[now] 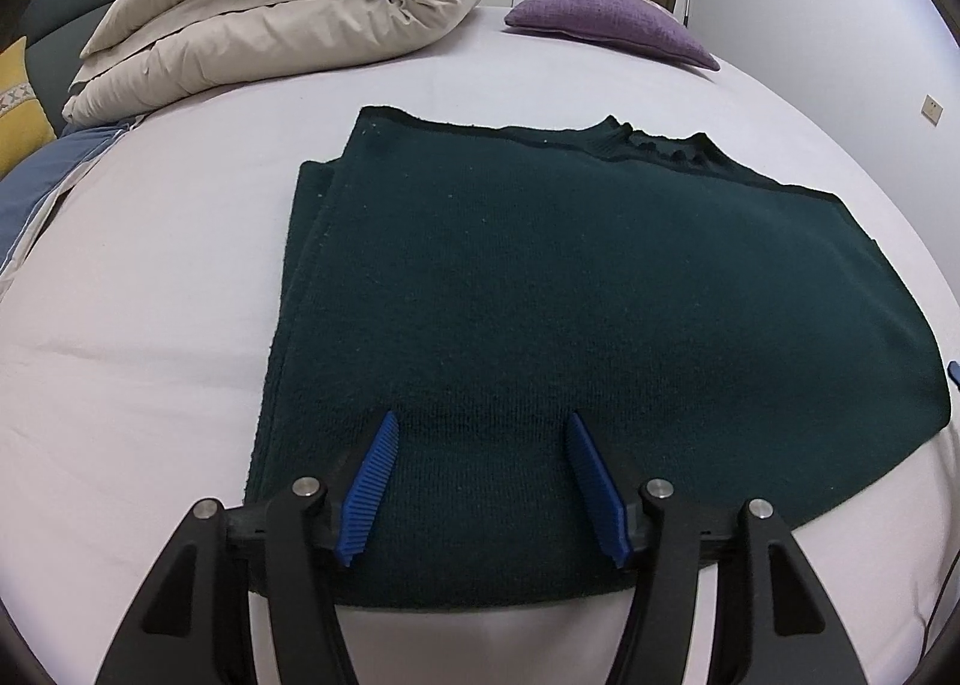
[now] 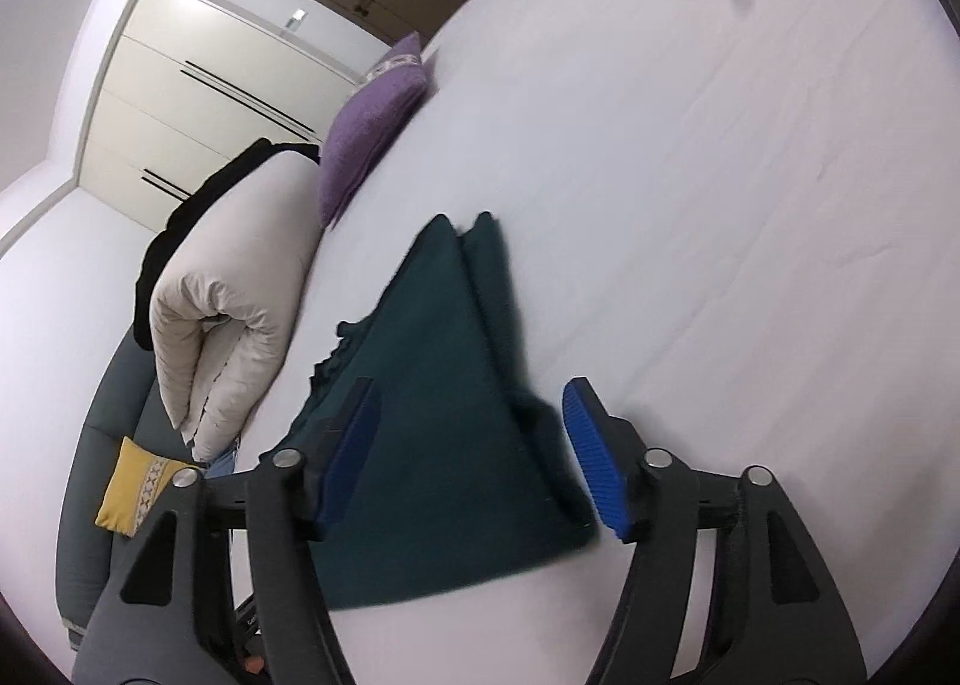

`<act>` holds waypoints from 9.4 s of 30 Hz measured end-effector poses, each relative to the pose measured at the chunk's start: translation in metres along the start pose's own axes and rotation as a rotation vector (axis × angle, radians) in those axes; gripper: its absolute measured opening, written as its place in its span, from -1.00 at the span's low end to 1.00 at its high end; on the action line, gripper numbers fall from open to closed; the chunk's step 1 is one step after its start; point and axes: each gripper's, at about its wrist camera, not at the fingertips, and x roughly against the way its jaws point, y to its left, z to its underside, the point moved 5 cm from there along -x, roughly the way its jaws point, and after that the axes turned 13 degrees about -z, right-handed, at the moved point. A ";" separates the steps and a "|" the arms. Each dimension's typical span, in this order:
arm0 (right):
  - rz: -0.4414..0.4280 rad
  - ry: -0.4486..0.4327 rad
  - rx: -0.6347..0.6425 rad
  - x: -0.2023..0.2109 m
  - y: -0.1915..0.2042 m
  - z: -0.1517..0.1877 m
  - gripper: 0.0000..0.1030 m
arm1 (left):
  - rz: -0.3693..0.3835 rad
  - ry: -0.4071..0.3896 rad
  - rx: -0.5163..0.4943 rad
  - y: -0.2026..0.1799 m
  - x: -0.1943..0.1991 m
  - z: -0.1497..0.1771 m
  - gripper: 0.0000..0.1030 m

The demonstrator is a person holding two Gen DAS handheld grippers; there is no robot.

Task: Fold small clothes

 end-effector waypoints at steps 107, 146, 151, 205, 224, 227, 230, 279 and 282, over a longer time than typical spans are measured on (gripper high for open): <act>-0.142 0.522 0.765 -0.180 0.221 0.180 -0.27 | 0.629 0.261 0.288 -0.024 -0.047 -0.097 -0.74; -0.122 0.489 0.617 -0.251 0.215 0.157 -0.13 | 0.272 -0.002 0.351 0.119 -0.008 -0.075 -0.52; -0.289 0.609 0.417 -0.257 0.214 0.167 -0.13 | 0.223 -0.007 0.187 0.077 -0.011 -0.055 -0.52; -0.193 0.459 0.090 -0.399 0.133 0.031 0.23 | 0.323 -0.015 0.321 0.122 -0.056 -0.084 0.18; -0.316 0.678 -0.031 -0.323 0.119 0.121 0.27 | 0.630 0.311 0.443 0.113 -0.076 -0.048 0.51; -0.334 0.680 -0.053 -0.314 0.111 0.118 0.26 | 0.692 0.347 0.440 0.101 -0.080 -0.051 0.51; -0.316 0.698 -0.046 -0.317 0.111 0.120 0.27 | 0.730 0.374 0.479 0.098 -0.089 -0.055 0.50; -0.251 0.630 0.013 0.028 0.031 0.248 -0.23 | 0.605 0.359 0.284 -0.001 0.077 0.139 -0.35; -0.252 0.603 0.057 0.041 0.027 0.252 -0.19 | 0.593 0.349 0.287 -0.002 0.079 0.140 -0.33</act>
